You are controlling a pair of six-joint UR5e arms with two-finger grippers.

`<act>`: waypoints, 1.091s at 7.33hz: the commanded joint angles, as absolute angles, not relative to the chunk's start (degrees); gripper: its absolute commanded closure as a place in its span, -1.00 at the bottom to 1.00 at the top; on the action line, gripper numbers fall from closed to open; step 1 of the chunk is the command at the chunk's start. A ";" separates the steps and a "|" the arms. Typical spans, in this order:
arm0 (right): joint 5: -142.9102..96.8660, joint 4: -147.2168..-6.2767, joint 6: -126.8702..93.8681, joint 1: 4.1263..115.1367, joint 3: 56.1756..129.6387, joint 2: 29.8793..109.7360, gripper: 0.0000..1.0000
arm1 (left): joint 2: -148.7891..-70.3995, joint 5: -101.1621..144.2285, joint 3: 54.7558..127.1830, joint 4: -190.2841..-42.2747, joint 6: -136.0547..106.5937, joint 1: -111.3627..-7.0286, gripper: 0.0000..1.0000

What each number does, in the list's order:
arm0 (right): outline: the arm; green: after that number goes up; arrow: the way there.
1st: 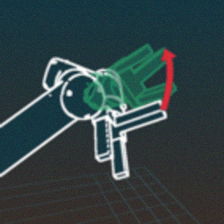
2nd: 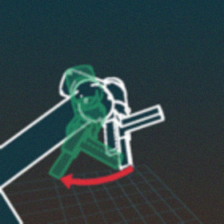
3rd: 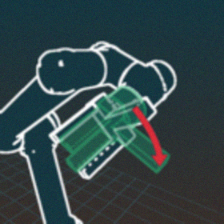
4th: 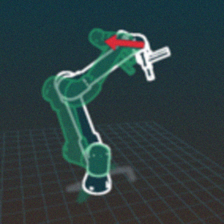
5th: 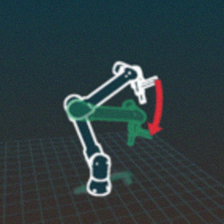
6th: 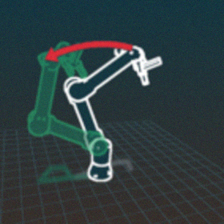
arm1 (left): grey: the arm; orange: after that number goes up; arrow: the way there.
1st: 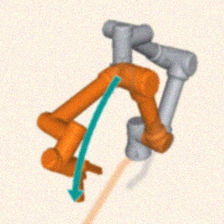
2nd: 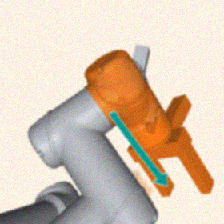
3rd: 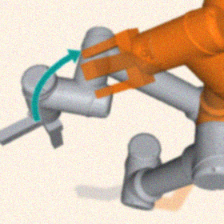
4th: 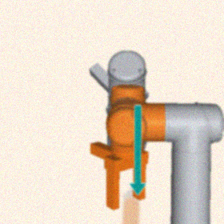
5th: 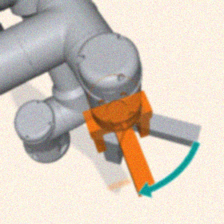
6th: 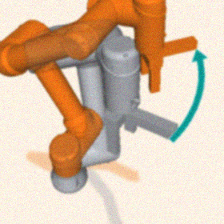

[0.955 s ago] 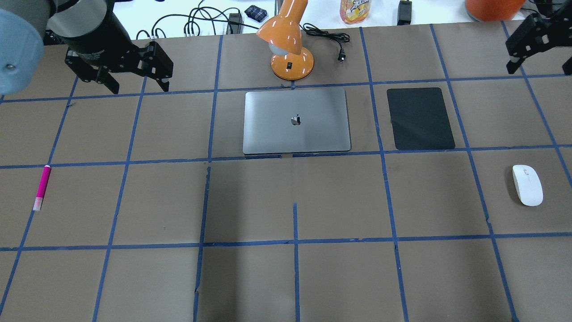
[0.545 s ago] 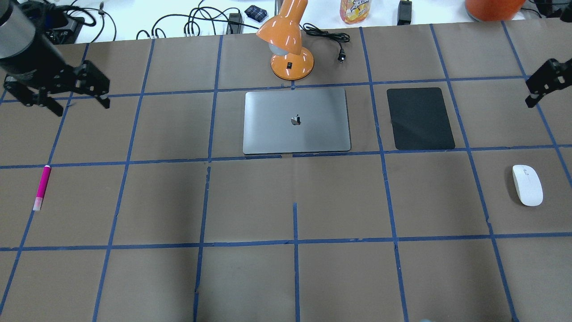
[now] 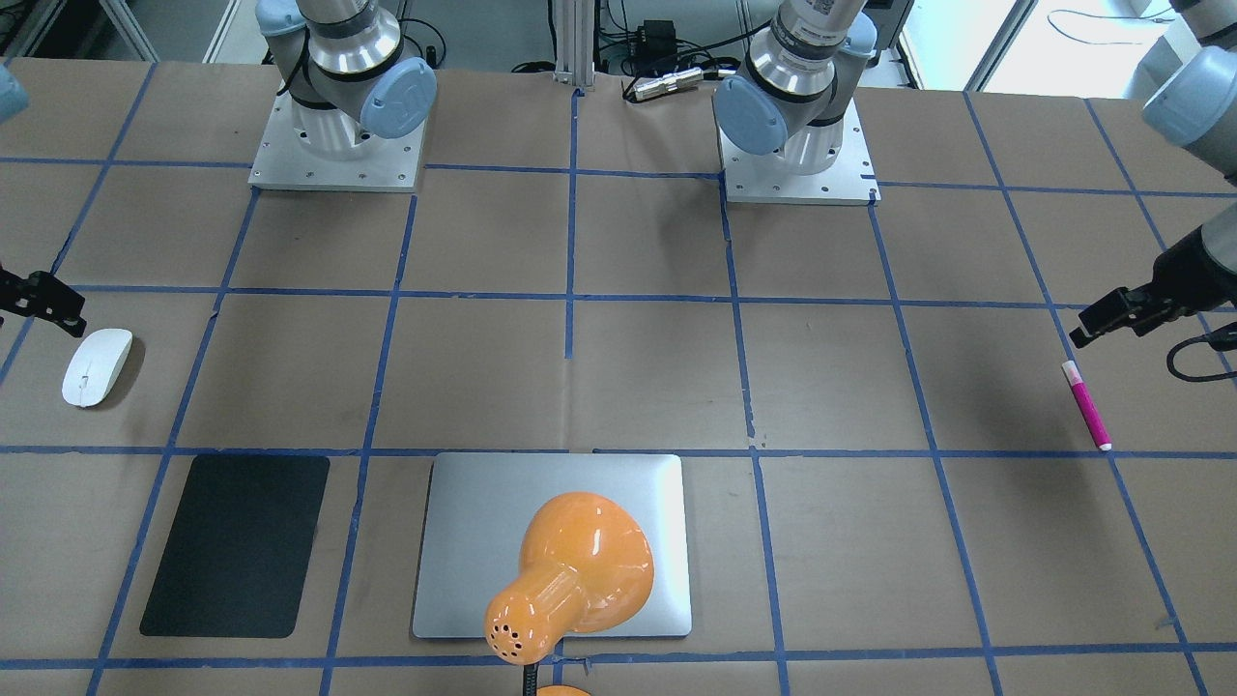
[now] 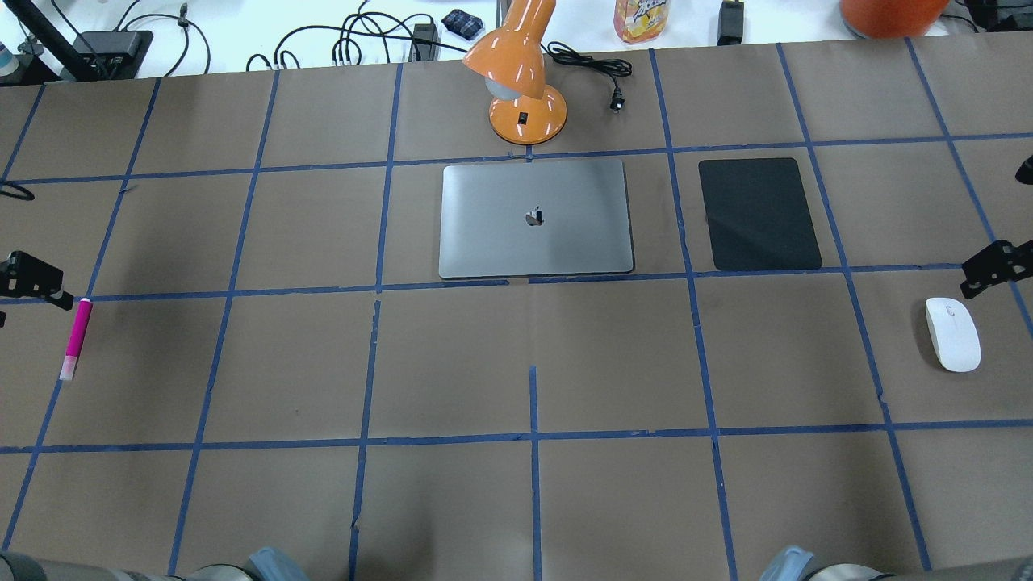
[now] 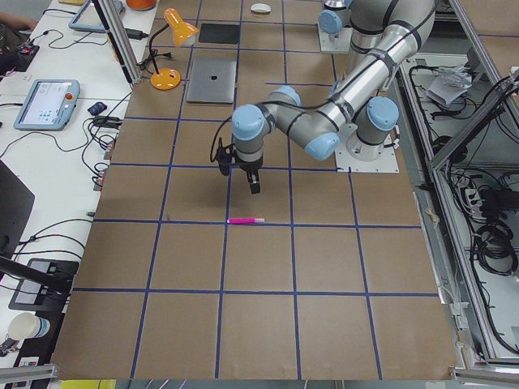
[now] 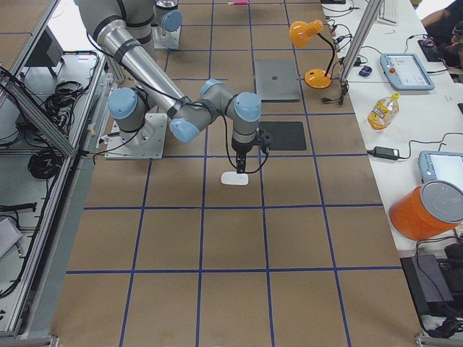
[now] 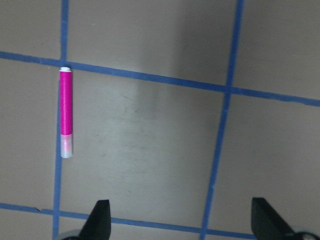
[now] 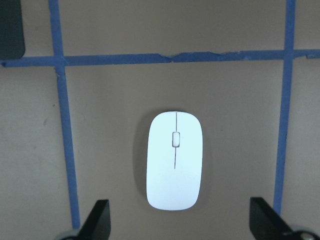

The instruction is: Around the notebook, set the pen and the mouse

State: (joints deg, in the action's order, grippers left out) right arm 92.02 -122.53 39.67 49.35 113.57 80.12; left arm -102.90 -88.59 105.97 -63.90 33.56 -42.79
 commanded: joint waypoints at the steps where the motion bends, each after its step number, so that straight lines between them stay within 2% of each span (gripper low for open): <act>1: 91.67 -129.01 40.52 48.52 116.10 74.82 -0.94 | -109.84 -87.89 107.76 -55.55 34.37 -39.73 -1.00; 3: 91.67 -131.13 40.43 48.52 116.45 72.34 -0.94 | -114.16 -88.06 107.94 -53.81 32.27 -39.81 -1.00; 5: 91.84 -131.05 40.43 48.52 116.54 71.55 -0.94 | -114.52 -92.87 107.93 -50.81 32.61 -40.78 -0.60; 6: 92.28 -131.04 40.43 48.52 116.46 71.28 -0.90 | -114.70 -93.07 108.19 -50.80 32.87 -40.87 -0.59; 7: 92.29 -130.61 40.34 48.52 116.54 71.19 -0.78 | -114.96 -92.99 107.93 -50.54 33.39 -41.04 -0.59; 8: 92.37 -130.26 40.25 48.52 116.54 70.93 -0.57 | -115.05 -92.55 108.02 -49.75 33.14 -41.04 -0.63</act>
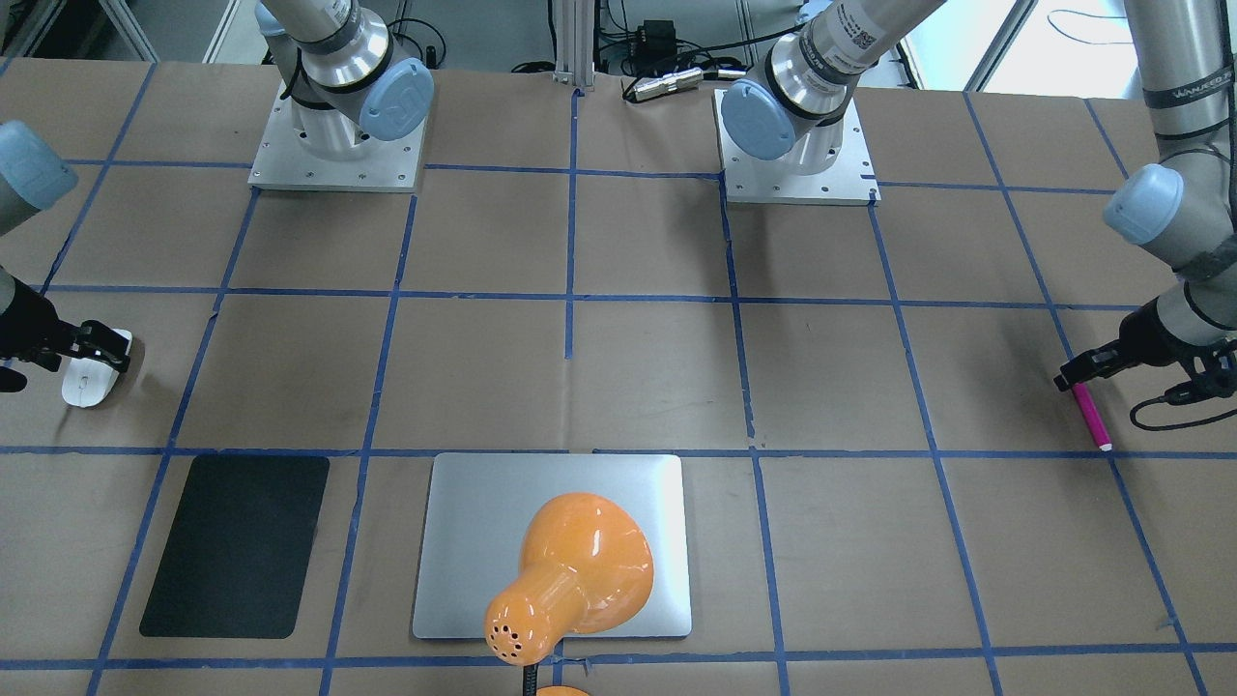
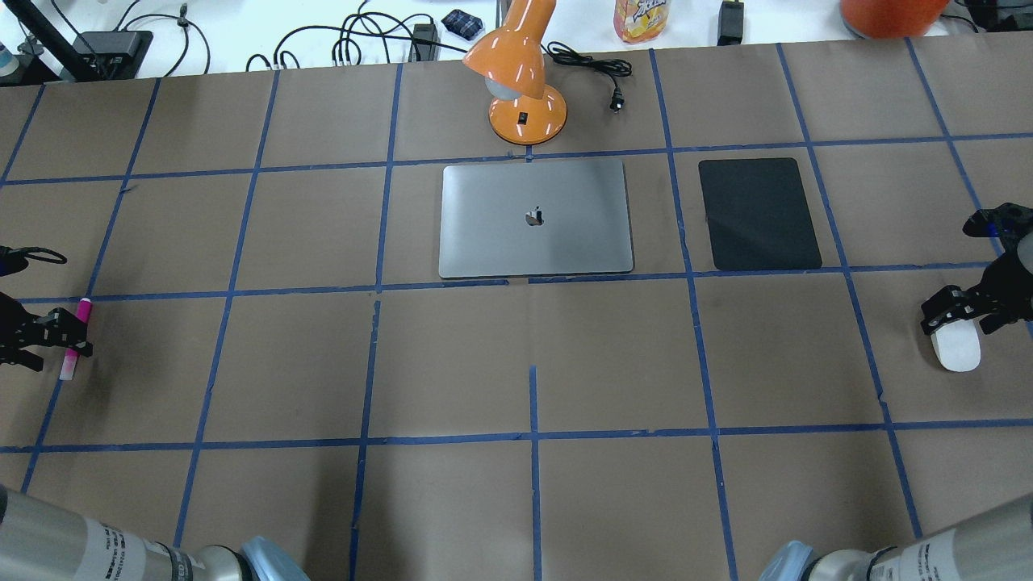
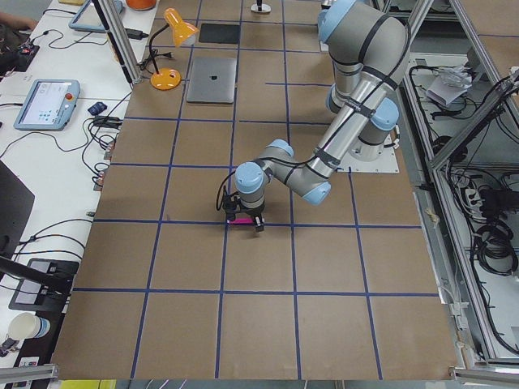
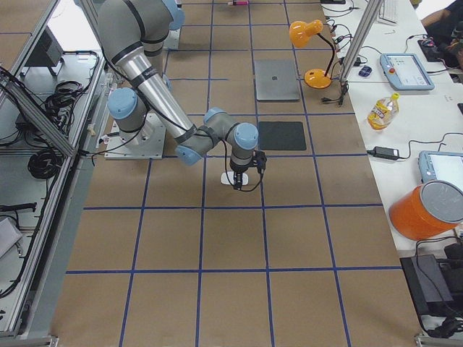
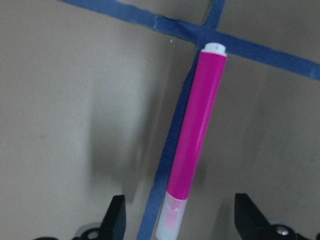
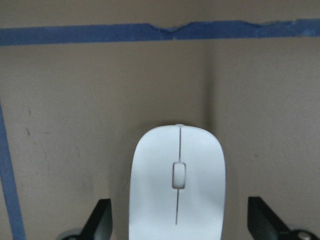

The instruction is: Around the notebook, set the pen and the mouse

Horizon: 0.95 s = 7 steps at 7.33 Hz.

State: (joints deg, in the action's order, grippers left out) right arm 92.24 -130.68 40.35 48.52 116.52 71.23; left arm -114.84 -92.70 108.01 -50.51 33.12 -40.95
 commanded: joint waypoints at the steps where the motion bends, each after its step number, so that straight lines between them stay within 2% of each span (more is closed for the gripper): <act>1: 92.46 -130.08 40.25 48.52 116.63 70.84 -0.36 | -115.57 -92.55 108.02 -48.01 32.96 -41.04 -0.63; 3: 92.64 -129.64 40.25 48.60 116.37 71.10 0.21 | -116.45 -92.46 108.46 -44.75 32.96 -41.04 -0.49; 4: 92.64 -127.81 40.08 49.30 115.50 72.41 0.48 | -116.46 -92.55 108.54 -44.74 33.39 -41.04 -0.19; 5: 92.38 -124.23 39.73 50.52 112.44 74.34 0.50 | -115.76 -93.16 108.46 -45.08 33.40 -40.96 0.40; 7: 91.41 -114.56 35.09 58.92 100.96 72.53 0.51 | -115.75 -92.38 109.24 -45.09 33.57 -40.61 0.84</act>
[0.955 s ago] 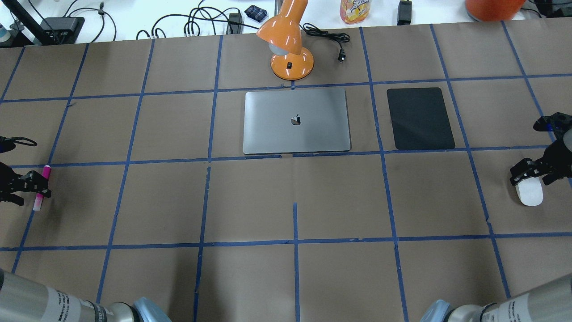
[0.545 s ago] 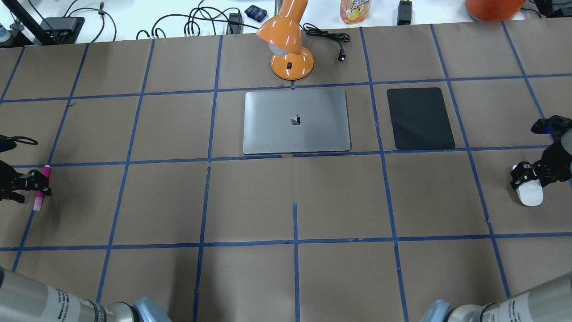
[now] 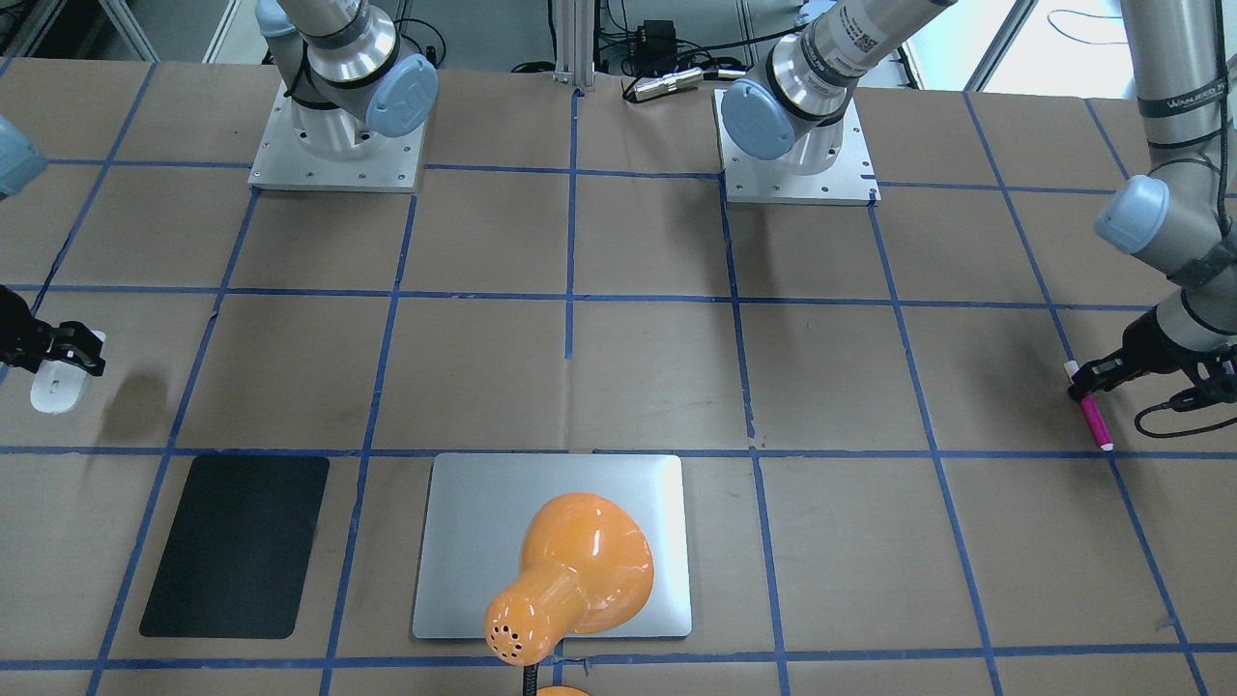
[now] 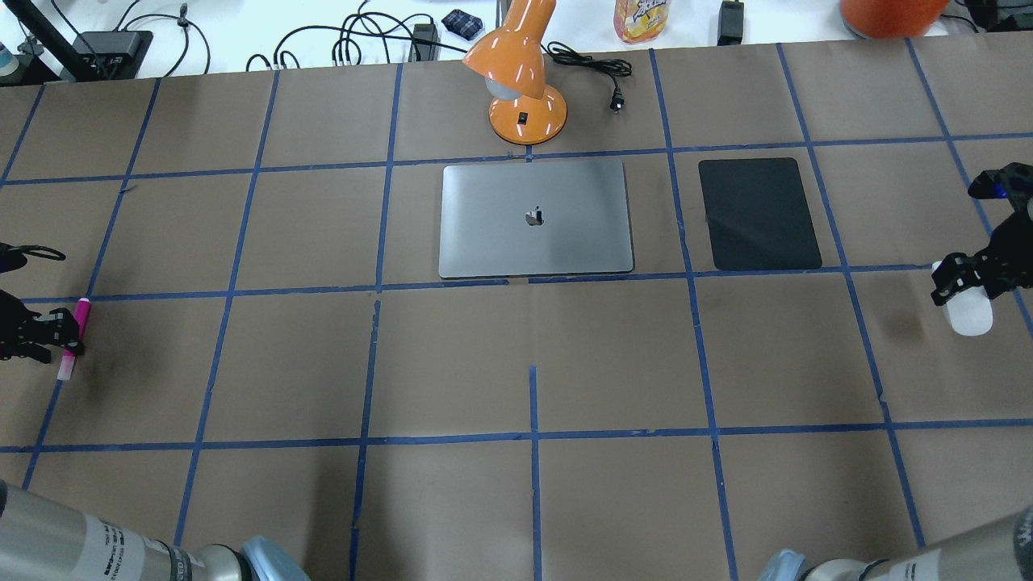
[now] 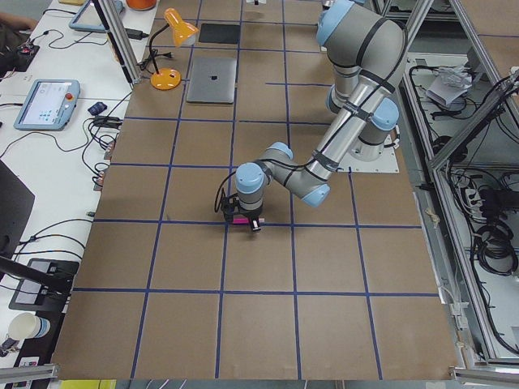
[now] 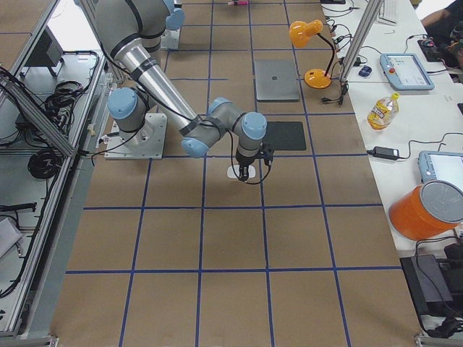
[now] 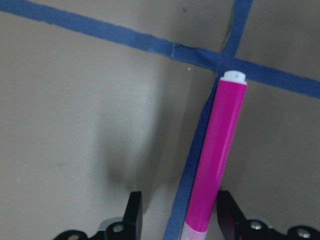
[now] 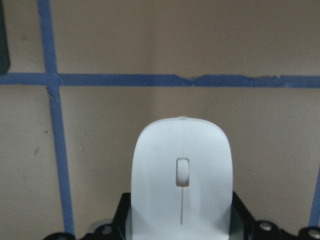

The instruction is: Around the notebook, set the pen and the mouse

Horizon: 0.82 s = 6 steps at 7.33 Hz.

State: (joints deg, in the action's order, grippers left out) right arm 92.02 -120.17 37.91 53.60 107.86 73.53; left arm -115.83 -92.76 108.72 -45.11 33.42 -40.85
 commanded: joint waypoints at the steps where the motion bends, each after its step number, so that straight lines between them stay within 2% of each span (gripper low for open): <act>1: 90.28 -113.83 30.54 64.89 96.29 70.51 0.51 | -115.40 -92.29 109.51 -45.09 33.49 -40.69 0.97; 4: 89.04 -119.85 24.62 75.13 88.08 59.36 0.56 | -113.57 -92.64 108.81 -45.78 33.40 -41.48 1.00; 6: 88.85 -122.17 23.56 76.90 87.62 56.69 0.55 | -108.14 -93.60 108.90 -57.75 26.69 -45.07 1.00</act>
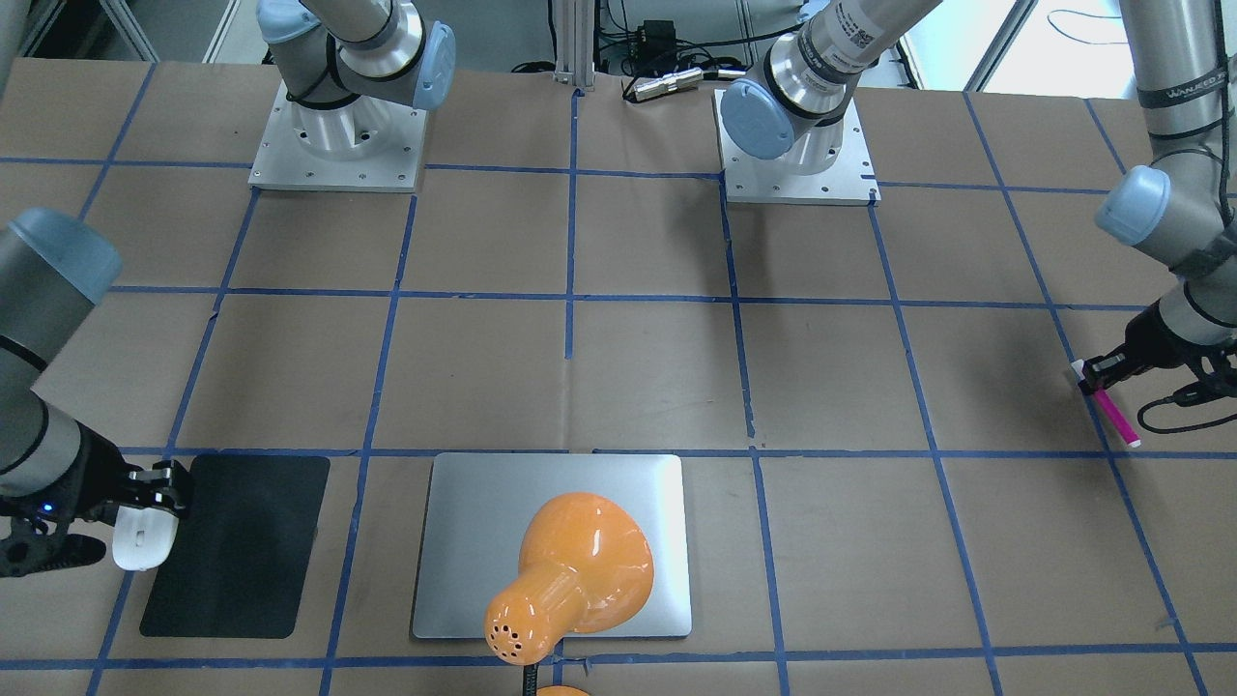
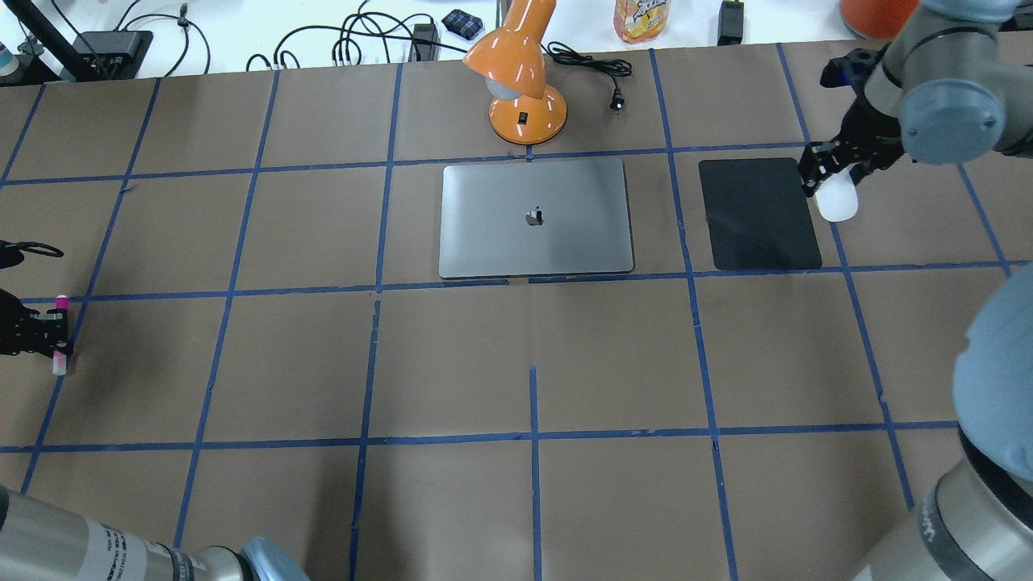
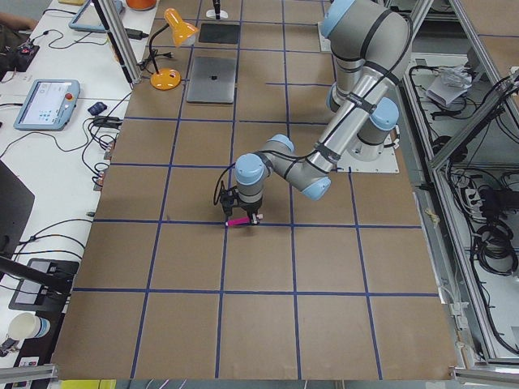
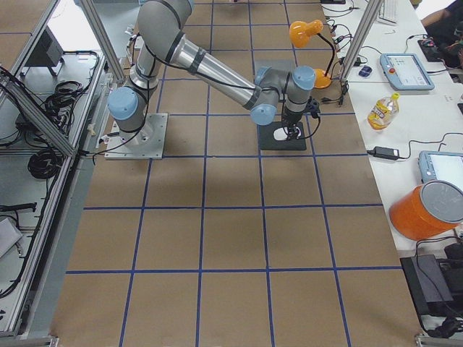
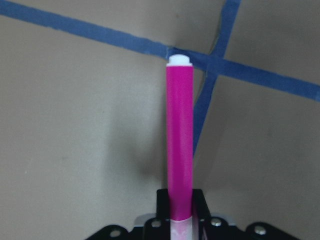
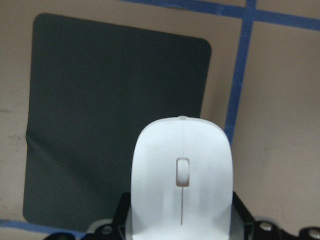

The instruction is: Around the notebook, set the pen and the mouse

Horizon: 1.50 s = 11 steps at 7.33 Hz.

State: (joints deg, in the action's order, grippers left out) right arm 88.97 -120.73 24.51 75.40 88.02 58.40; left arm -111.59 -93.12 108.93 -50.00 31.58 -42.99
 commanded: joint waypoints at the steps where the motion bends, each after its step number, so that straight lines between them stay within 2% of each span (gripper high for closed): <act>1: 88.51 -121.38 19.03 78.12 88.15 56.34 0.55 | -105.06 -93.26 109.59 -61.22 21.32 -46.39 1.00; 3: 87.54 -123.91 18.10 78.57 91.57 56.34 0.55 | -99.00 -92.12 111.70 -68.86 7.13 -51.65 1.00; 6: 87.80 -124.10 15.49 78.40 91.06 56.69 0.54 | -89.33 -89.65 115.92 -73.46 -20.56 -64.72 1.00; 8: 87.89 -123.84 14.68 77.61 91.32 56.87 0.54 | -85.09 -86.67 118.72 -74.79 -49.68 -81.64 1.00; 10: 87.80 -123.31 13.36 77.52 91.75 56.69 0.51 | -87.09 -81.44 119.09 -69.48 -70.68 -98.02 1.00; 11: 88.24 -123.22 13.27 77.52 91.67 56.43 -0.12 | -89.10 -78.86 119.09 -64.30 -81.02 -100.70 1.00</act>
